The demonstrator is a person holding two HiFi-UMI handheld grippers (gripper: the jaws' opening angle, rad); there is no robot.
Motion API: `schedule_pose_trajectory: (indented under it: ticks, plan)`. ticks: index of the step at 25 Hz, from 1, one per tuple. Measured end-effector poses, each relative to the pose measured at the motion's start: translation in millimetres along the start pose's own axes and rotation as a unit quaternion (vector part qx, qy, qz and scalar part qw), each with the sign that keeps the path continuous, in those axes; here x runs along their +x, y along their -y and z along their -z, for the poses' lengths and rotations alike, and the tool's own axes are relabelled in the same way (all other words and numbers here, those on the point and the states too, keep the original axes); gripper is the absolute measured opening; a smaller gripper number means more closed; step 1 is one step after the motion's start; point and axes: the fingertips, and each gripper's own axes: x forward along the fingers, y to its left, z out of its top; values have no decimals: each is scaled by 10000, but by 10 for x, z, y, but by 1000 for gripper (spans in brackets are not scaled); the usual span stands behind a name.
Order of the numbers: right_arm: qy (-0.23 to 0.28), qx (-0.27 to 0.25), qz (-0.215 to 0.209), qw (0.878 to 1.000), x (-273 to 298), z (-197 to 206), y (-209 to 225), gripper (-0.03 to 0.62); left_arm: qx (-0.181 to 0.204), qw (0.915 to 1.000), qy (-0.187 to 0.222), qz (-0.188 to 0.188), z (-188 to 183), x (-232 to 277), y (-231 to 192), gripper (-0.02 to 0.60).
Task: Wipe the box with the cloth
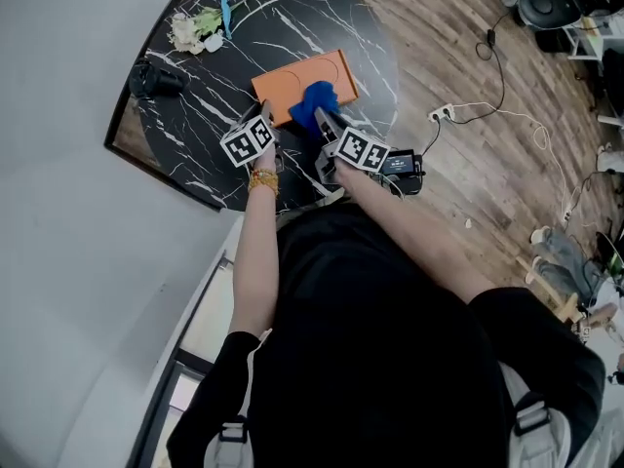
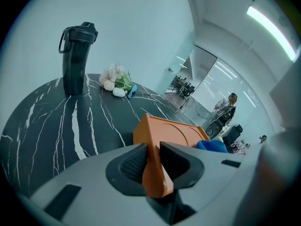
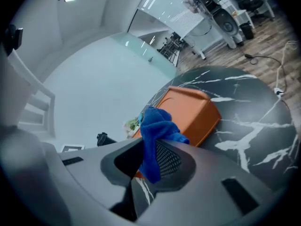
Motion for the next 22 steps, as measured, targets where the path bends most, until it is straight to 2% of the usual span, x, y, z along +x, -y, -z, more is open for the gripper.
schedule_pose_trajectory:
  ticks: [4,6,9,11,13,15,16,18,20,22]
  plan:
    - [-627,-193,-405,9970,198,291,-308,60,-22,10000,10,-43,-11,2,8,89]
    - [-1032,-434,-645,9916,239,433,-437,60,-62,10000,-31,19,-10,27,-3,89]
    - [-1439,-818,-1131,9797,141,576,-610,60,-94,9985,-287,460,51,-59,8,95]
    - [-1499,-1217,-1338,9720,5,552,-667,61,114,9964,-249,803,14,-277,57,176]
    - [-1510,-1956,-1386,9590,-98,493,-655,60,257,9929,-106,1155,-63,-546,140,212]
    - [-1576,-2895,-1368,9341,-154,511,-627,60,206,9867,-131,1610,-36,-757,261,218]
    - [-1630,-3395,-1412,9155,-174,558,-642,60,165,9824,-202,1850,8,-830,344,218]
    - [-1722,-4359,-1641,8680,-198,694,-742,61,126,9728,-420,2273,121,-892,525,228]
    - [-1797,-5040,-1861,8240,-198,826,-858,61,94,9649,-598,2556,210,-879,662,232]
    - [-1878,-5432,-1867,7967,-183,880,-896,61,-81,9597,-650,2734,229,-863,723,220]
